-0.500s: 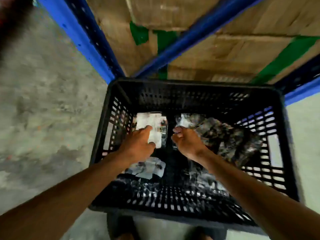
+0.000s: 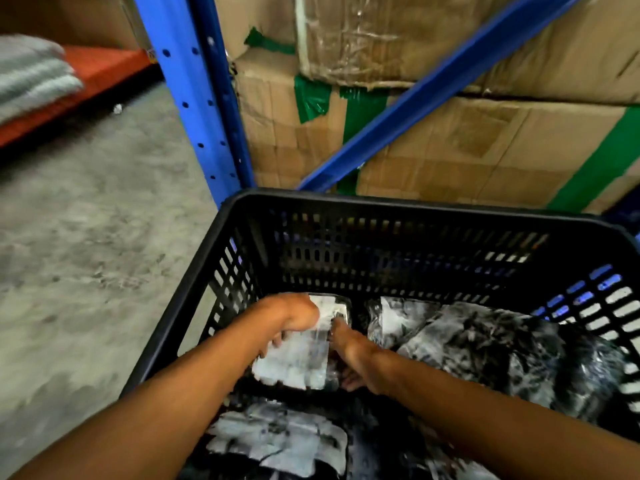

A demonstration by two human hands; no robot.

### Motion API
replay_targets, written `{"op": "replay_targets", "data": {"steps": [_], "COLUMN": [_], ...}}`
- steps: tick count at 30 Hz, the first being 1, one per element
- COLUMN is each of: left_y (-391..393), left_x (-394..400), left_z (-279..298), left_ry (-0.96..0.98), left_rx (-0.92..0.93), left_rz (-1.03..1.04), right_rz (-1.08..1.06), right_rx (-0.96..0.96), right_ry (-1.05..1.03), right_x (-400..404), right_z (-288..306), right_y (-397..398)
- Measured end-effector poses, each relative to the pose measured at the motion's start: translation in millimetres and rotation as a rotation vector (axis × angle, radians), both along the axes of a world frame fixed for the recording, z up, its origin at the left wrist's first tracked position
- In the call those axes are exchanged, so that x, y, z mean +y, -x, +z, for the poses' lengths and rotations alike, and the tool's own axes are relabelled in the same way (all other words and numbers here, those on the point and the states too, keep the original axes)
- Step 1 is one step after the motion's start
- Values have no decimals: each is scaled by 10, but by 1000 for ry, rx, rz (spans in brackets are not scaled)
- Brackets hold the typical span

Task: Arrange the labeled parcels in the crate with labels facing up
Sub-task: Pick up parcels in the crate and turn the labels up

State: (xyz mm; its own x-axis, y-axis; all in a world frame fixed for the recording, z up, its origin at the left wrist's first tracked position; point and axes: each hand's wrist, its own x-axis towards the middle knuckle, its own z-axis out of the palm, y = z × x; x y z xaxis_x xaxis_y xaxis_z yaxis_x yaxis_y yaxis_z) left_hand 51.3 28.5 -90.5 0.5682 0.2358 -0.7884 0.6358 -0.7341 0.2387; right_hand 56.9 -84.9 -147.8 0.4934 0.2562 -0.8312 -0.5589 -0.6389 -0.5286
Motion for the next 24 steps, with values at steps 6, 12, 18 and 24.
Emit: {"op": "replay_targets", "data": {"steps": [6,12,18,24], "left_y": [5,79,96,52], "left_x": [-178,108,192,162], "left_z": [164,-20,6,40], "left_ry": [180,-225,358,-147], "left_rx": [-157,-351,-335,-414], "left_rz": [197,272,768,345], "right_rz": [-234,2,596,768], "right_rx": [-138,-195,-757,-1118], "right_ry": [-207,-499,127,325], "right_x": [-86,-100,-157,-161], "right_z": [194,398,189,186], "right_y": [36,91,301,193]}}
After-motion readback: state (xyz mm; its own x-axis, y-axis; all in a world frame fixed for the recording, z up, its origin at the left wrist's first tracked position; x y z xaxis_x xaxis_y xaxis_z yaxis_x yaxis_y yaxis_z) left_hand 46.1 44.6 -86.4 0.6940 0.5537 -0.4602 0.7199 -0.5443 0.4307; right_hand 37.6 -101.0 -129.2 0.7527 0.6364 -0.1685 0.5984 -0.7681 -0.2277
